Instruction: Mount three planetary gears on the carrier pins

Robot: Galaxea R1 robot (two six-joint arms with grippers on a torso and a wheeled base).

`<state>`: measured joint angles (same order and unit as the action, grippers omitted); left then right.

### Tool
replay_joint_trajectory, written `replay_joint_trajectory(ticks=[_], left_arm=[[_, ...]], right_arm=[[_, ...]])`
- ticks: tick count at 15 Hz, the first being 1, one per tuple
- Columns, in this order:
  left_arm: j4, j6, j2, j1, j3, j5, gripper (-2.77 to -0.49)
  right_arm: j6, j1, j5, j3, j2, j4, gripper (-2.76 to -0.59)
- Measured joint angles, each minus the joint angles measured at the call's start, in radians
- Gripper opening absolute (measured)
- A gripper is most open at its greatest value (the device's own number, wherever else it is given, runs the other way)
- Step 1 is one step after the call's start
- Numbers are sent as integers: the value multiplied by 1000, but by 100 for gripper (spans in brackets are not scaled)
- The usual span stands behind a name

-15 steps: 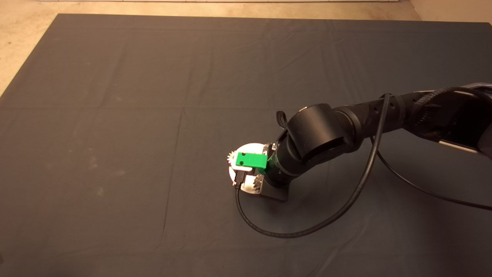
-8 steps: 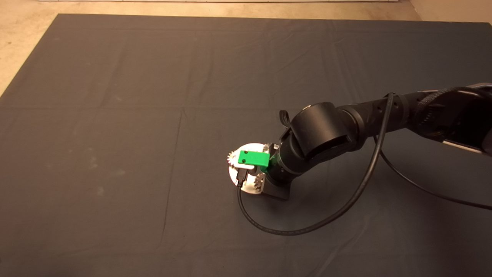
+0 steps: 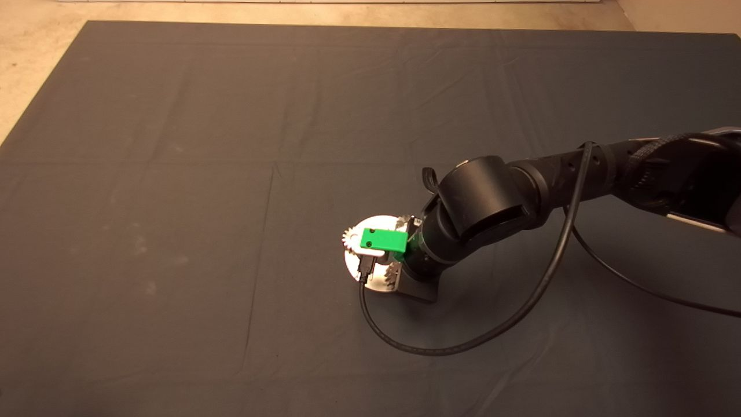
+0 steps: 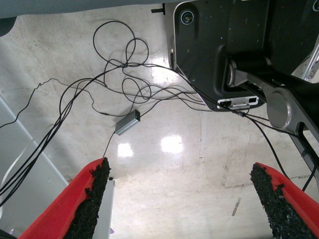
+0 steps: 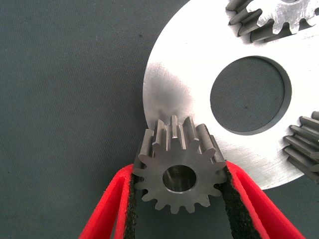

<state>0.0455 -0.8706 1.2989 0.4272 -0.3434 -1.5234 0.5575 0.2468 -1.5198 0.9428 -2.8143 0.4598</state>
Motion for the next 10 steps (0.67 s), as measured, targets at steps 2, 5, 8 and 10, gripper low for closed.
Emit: replay_joint_trajectory(ticks=[2, 5, 8, 10], left_arm=[[0, 0, 0, 0, 0, 0, -124], [0, 0, 0, 0, 0, 0, -124], [0, 0, -6, 0, 0, 0, -124], [0, 0, -6, 0, 0, 0, -124]], right_arm=[[0, 0, -16, 0, -15, 1, -232], [0, 0, -30, 0, -32, 4, -232], [0, -6, -22, 0, -43, 8, -232], [0, -7, -22, 0, -45, 11, -232]])
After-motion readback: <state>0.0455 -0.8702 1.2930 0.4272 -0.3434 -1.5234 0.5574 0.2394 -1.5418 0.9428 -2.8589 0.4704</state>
